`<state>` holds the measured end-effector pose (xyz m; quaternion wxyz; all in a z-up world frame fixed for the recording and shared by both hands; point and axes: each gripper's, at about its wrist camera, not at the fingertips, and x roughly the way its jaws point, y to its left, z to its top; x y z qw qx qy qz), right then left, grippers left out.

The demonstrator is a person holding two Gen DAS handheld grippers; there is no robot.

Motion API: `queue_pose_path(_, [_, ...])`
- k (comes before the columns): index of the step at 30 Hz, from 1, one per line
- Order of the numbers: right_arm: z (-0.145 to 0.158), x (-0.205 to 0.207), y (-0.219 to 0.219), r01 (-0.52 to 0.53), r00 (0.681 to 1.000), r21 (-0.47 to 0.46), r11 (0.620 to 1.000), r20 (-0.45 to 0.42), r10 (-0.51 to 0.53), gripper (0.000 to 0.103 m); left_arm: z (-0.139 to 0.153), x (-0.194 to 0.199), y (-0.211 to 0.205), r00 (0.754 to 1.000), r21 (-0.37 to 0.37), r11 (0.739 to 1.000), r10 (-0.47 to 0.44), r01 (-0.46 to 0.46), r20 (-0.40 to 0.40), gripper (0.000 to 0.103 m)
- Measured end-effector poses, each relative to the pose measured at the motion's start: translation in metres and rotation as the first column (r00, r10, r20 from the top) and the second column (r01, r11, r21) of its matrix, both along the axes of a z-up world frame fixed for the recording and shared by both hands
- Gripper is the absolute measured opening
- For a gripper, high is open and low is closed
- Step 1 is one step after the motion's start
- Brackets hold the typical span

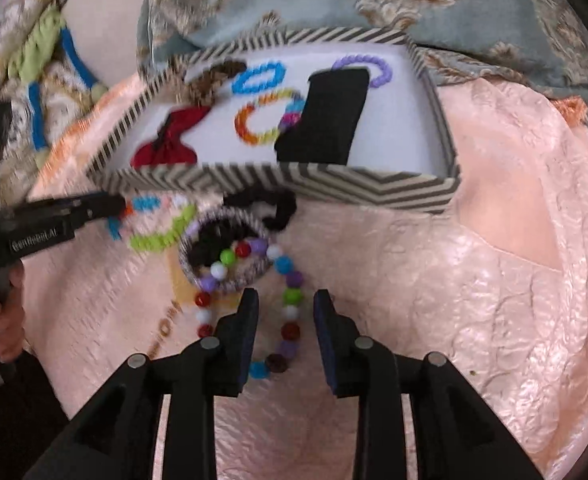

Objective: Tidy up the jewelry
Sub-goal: 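Grasp small multicolor bracelet with left tool while right tool grasps white-red-green bead bracelet, then carry multicolor bracelet with left tool while right tool carries bead bracelet toward box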

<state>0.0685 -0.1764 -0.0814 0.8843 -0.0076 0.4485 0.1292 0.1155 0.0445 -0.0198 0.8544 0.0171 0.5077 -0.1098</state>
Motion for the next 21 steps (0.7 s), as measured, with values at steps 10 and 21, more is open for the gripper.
queue_pose_path(10, [-0.006, 0.0, 0.009, -0.014, 1.0, -0.076, 0.997, 0.012, 0.015, 0.03, -0.016, -0.005, -0.028, 0.997, 0.123, 0.99, -0.079, 0.076, 0.024, 0.028])
queue_pose_path(21, [0.003, -0.009, 0.016, -0.043, 0.997, -0.172, 0.984, 0.059, 0.054, 0.009, -0.011, -0.019, -0.041, 0.988, 0.166, 0.976, -0.15, 0.144, 0.023, 0.0])
